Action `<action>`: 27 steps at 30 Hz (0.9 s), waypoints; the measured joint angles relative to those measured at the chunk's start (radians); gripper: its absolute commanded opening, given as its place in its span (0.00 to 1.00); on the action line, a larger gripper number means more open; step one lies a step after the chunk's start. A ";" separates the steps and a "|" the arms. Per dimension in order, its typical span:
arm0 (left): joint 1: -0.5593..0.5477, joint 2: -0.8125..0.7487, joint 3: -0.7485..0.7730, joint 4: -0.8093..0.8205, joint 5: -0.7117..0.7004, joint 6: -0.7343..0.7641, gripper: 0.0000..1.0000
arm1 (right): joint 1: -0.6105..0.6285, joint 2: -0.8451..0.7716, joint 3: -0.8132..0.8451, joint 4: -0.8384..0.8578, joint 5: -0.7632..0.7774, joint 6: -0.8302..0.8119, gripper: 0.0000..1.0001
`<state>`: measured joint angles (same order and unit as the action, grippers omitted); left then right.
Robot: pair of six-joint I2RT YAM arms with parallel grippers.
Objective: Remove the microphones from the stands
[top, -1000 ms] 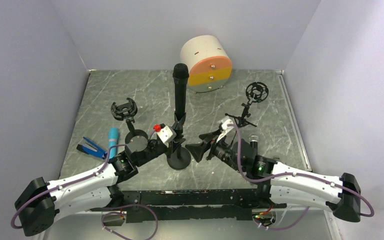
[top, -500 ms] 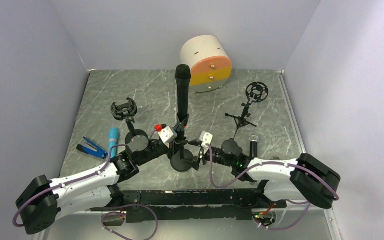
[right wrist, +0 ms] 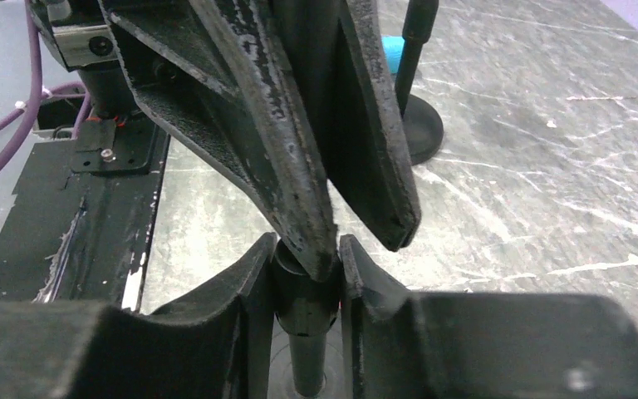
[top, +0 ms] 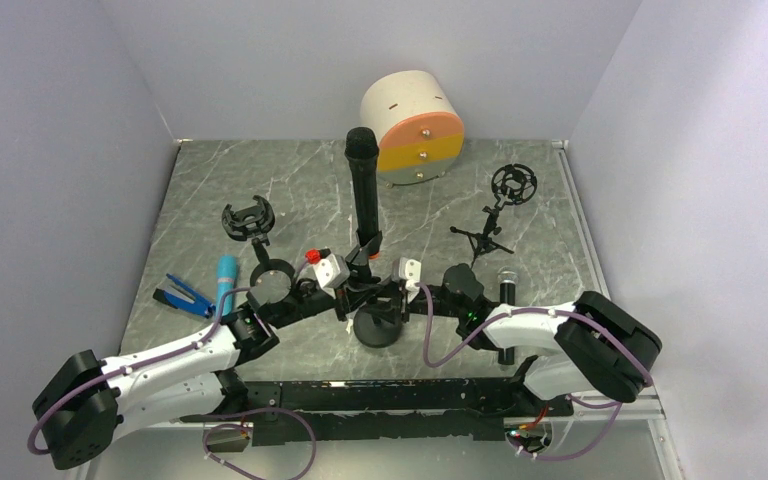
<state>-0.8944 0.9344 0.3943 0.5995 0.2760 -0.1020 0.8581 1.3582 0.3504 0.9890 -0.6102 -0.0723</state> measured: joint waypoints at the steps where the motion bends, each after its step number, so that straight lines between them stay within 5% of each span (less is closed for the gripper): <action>1: 0.006 0.000 0.000 0.001 0.016 -0.002 0.03 | -0.002 0.000 0.000 0.002 -0.001 -0.002 0.10; 3: 0.015 0.000 0.000 0.002 0.040 -0.006 0.02 | -0.004 0.000 -0.003 0.009 -0.001 0.004 0.00; 11: 0.032 0.029 0.008 0.012 0.061 -0.009 0.03 | 0.028 0.008 -0.036 0.073 0.134 0.066 0.00; 16: 0.036 0.070 0.010 0.023 0.012 0.008 0.03 | 0.323 0.129 -0.067 0.268 0.833 -0.029 0.00; 20: 0.036 0.089 0.010 0.023 -0.035 0.037 0.03 | 0.529 0.372 0.087 0.423 1.450 -0.188 0.00; 23: 0.036 0.087 0.013 0.024 -0.076 0.043 0.02 | 0.576 0.492 0.217 0.488 1.715 -0.277 0.00; 27: 0.032 0.077 0.014 0.010 -0.079 0.021 0.03 | 0.610 0.522 0.245 0.537 1.829 -0.294 0.06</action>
<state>-0.8627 1.0115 0.4088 0.6090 0.1970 -0.0814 1.4685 1.8805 0.5949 1.5257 1.2186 -0.3668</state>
